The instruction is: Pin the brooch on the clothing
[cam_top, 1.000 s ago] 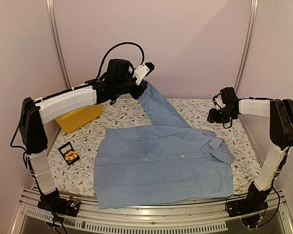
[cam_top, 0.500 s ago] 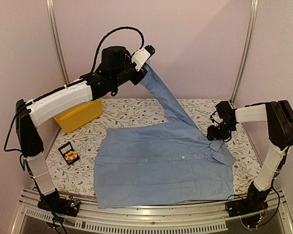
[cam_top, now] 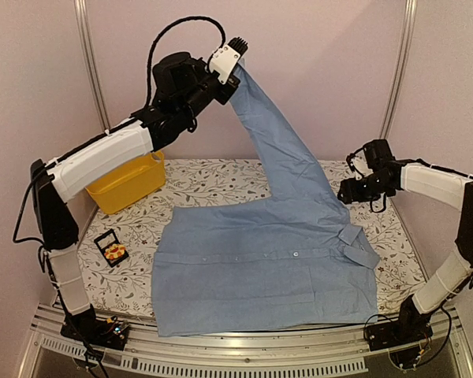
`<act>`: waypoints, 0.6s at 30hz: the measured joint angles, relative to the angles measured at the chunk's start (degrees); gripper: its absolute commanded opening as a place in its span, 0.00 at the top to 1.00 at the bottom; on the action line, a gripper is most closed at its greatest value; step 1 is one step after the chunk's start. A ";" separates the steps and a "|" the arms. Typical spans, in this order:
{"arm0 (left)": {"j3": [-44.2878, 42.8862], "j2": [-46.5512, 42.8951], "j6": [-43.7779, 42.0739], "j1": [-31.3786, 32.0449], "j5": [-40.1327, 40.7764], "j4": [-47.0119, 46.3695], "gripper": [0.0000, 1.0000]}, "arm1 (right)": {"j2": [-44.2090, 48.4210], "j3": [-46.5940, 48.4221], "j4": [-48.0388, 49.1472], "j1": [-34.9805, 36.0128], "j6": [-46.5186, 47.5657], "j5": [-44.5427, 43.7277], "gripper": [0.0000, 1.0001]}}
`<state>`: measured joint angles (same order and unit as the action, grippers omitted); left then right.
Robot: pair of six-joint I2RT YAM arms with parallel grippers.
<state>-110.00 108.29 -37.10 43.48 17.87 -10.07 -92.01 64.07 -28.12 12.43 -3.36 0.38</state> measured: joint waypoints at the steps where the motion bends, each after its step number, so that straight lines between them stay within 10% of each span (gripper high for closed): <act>1: -1.27 0.50 -0.22 0.00 -0.61 -0.72 1.00 | 2.01 -0.20 1.14 0.37 1.36 1.64 0.30; 8: -1.38 0.98 -0.57 0.00 -4.61 -4.39 1.00 | 14.60 -8.04 16.55 5.35 13.07 12.13 0.29; 18: -0.39 2.34 -0.48 0.00 -5.14 -4.42 1.00 | 9.53 -11.47 22.60 5.40 24.74 18.69 0.32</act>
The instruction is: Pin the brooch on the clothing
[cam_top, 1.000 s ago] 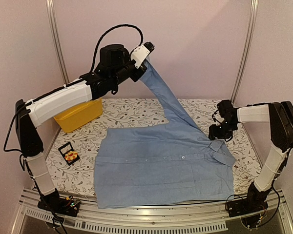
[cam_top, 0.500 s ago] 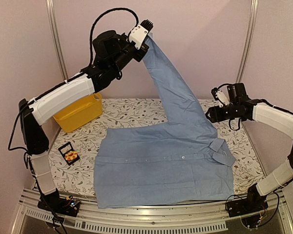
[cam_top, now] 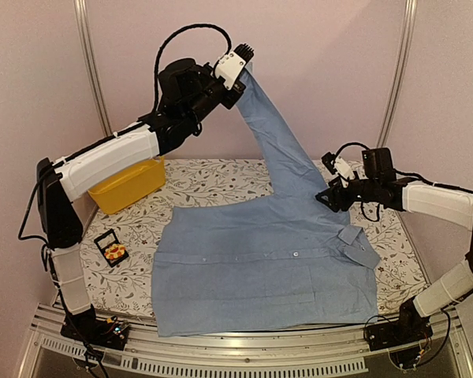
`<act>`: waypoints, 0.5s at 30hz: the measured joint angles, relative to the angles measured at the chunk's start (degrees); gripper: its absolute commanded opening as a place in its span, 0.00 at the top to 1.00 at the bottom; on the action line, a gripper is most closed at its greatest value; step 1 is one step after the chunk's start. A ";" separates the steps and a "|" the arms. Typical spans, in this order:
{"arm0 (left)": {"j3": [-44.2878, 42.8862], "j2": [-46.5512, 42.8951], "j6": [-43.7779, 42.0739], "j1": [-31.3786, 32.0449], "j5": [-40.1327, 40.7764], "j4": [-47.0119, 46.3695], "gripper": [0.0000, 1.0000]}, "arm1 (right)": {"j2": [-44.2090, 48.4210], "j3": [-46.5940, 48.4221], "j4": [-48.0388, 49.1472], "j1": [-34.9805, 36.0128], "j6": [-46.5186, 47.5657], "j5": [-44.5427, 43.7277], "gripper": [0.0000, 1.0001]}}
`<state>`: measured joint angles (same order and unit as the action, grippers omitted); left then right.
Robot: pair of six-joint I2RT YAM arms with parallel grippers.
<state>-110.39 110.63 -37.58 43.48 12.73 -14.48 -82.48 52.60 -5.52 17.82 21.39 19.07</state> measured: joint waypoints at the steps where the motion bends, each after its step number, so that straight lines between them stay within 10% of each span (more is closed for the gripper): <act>1: 0.04 0.00 -0.15 0.00 0.09 -0.28 1.00 | 0.39 -0.31 0.13 0.00 0.66 0.22 0.31; 11: 1.01 0.02 -0.46 -0.11 0.52 -2.69 1.00 | 1.31 -5.99 11.56 -1.77 1.36 -0.61 0.41; 15: 1.86 0.02 -0.35 -0.11 0.59 -2.82 1.00 | -7.15 -1.86 14.38 -2.60 1.14 -0.50 0.73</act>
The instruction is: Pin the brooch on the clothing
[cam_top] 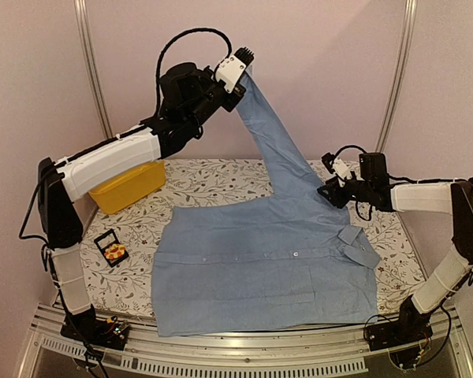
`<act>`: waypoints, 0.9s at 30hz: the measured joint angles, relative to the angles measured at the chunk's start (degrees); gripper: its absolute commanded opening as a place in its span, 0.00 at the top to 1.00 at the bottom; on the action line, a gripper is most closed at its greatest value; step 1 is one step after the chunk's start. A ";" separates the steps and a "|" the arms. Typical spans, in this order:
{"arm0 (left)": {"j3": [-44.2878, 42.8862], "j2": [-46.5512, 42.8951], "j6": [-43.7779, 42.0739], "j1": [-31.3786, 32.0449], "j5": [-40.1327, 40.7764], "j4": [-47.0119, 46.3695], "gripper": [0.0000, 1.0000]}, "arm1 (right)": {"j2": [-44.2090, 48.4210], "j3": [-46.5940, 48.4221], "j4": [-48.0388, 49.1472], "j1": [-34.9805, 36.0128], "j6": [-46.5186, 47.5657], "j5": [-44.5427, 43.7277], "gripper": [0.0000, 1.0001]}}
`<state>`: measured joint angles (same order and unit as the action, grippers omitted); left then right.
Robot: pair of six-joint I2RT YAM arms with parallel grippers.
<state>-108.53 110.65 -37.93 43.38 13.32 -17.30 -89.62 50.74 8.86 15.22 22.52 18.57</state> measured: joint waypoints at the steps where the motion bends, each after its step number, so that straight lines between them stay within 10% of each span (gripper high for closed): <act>1: 0.28 0.00 0.02 0.00 0.02 -0.02 1.00 | -1.66 0.66 0.50 -0.28 -0.46 0.02 0.80; 5: 1.77 0.00 0.35 -0.15 0.00 -0.02 1.00 | -6.21 3.06 1.40 -1.62 -2.25 0.20 1.00; 27: 45.44 7.43 -9.51 -8.17 -6.51 -19.96 1.00 | -21.81 16.39 -5.42 -6.25 -11.45 -18.49 1.00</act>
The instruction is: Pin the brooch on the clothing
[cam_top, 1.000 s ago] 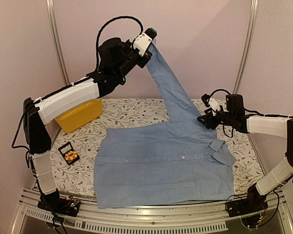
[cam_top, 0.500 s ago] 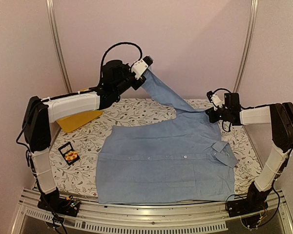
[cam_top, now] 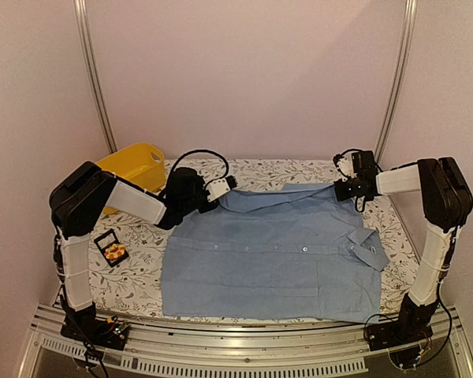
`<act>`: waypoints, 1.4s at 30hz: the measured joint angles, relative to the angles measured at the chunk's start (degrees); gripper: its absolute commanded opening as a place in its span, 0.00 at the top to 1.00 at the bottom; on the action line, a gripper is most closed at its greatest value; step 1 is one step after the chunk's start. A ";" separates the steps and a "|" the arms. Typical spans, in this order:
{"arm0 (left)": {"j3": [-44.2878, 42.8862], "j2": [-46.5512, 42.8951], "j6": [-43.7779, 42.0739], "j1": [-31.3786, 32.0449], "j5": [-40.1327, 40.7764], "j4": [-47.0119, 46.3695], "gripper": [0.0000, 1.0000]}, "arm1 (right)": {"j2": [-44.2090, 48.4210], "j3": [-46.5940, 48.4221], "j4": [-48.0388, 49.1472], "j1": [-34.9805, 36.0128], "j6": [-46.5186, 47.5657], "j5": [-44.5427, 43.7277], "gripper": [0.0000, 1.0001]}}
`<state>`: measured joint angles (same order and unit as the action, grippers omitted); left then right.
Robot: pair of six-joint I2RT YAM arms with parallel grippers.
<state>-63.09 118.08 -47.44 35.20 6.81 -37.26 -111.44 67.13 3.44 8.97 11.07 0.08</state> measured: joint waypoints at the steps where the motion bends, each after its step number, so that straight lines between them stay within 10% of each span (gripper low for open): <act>1: 1.01 -0.42 -0.39 0.11 -0.11 -0.22 1.00 | -0.11 0.00 -0.04 0.00 -0.02 -0.33 1.00; 17: 2.67 -6.82 -8.13 2.54 4.42 -4.63 1.00 | -0.31 -0.37 0.02 -0.04 -0.90 -1.97 0.86; 26: 7.65 -8.81 -0.42 7.39 8.87 21.59 0.49 | 1.27 -4.94 -4.33 -0.15 -1.57 -3.43 0.52; 31: 2.97 -9.84 6.10 9.16 8.68 43.89 0.37 | 7.39 -5.51 -12.46 -0.15 -3.65 -6.19 0.44; 35: -3.96 -11.63 10.88 8.76 5.73 61.86 0.42 | 13.99 -4.83 -21.22 -0.15 -4.11 -8.17 0.46; 42: -17.79 -13.25 18.23 2.78 -5.31 69.90 0.79 | 16.39 1.95 -26.56 0.28 -6.56 -1.07 0.84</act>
<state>-80.88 104.84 -29.21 37.98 1.50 32.64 -95.04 69.08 -23.11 9.26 4.51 -0.99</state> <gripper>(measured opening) 0.361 0.277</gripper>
